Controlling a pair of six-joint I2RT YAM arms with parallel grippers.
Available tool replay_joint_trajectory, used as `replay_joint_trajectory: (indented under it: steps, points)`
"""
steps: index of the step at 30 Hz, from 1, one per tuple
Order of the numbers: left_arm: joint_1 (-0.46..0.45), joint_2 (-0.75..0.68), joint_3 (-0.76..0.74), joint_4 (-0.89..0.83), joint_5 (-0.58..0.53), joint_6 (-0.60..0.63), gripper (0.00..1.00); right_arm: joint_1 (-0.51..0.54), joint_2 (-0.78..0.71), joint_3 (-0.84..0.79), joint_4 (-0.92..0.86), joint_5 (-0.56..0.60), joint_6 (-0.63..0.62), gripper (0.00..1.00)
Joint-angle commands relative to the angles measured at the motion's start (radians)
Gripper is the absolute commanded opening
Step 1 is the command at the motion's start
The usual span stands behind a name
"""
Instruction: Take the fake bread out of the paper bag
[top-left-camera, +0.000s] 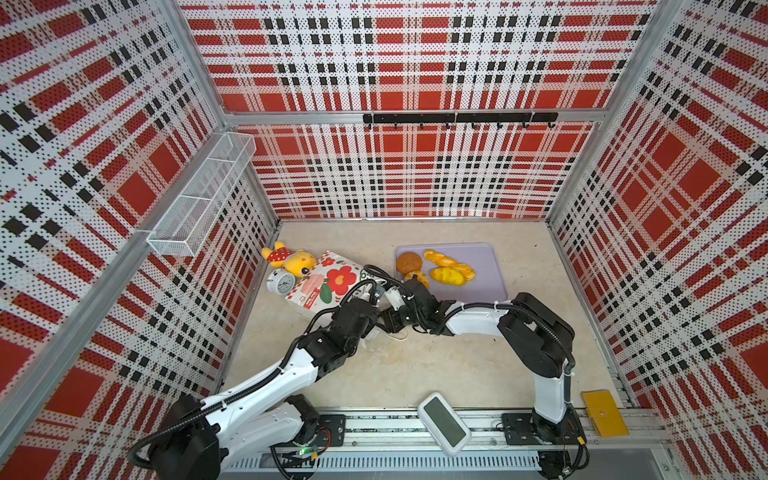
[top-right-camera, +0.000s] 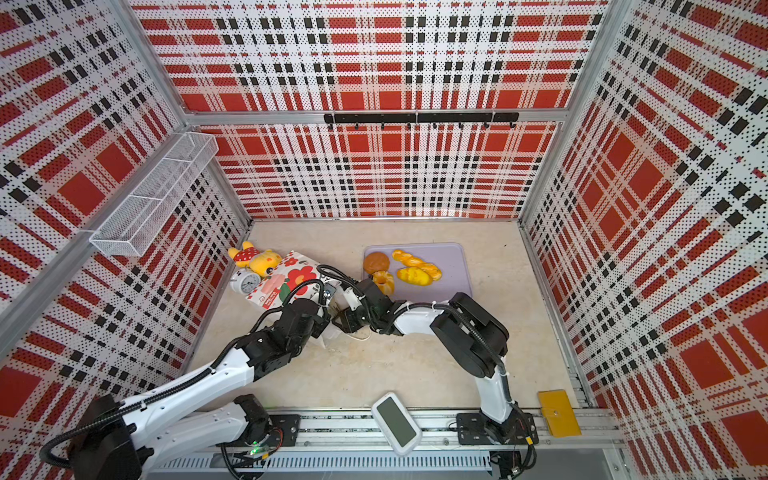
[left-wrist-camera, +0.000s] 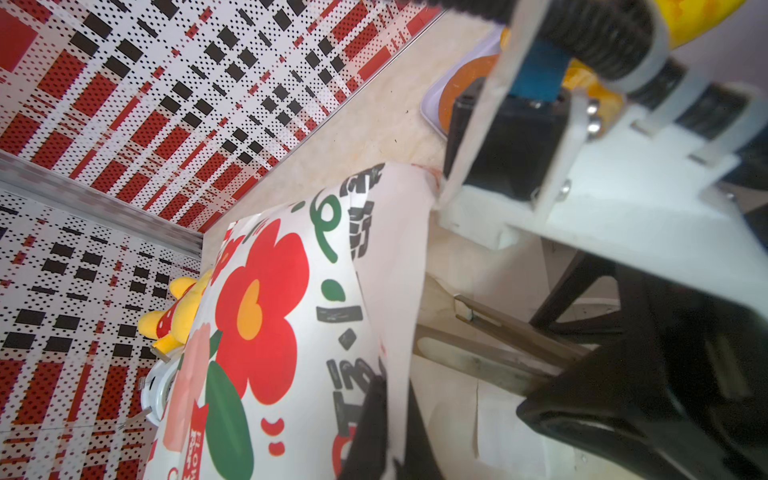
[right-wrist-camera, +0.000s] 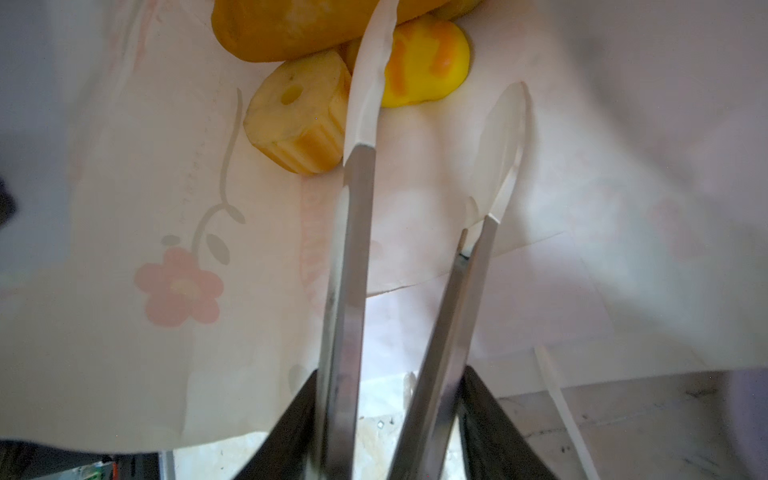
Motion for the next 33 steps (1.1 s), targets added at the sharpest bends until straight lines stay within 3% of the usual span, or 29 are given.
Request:
replay_joint_trajectory:
  steps: [1,9,18,22,27,33]
  points:
    - [-0.017,-0.026,-0.01,0.067,0.043,-0.012,0.0,-0.001,-0.048,-0.023,0.108,-0.049,0.064,0.0]
    - [-0.018,-0.051,-0.024,0.079,0.027,-0.026,0.0,0.0,-0.193,-0.165,0.101,-0.024,0.123,0.0]
    - [-0.018,-0.071,-0.034,0.087,0.031,-0.039,0.0,0.003,-0.237,-0.253,0.191,-0.042,0.166,0.0]
    - [-0.019,-0.073,-0.033,0.084,0.033,-0.042,0.0,0.005,-0.24,-0.276,0.204,-0.048,0.161,0.08]
    - [-0.02,-0.067,-0.03,0.082,0.036,-0.038,0.0,0.006,-0.266,-0.317,0.196,-0.026,0.173,0.26]
    - [-0.028,-0.064,-0.028,0.084,0.035,-0.038,0.0,0.005,-0.259,-0.34,0.252,-0.048,0.266,0.31]
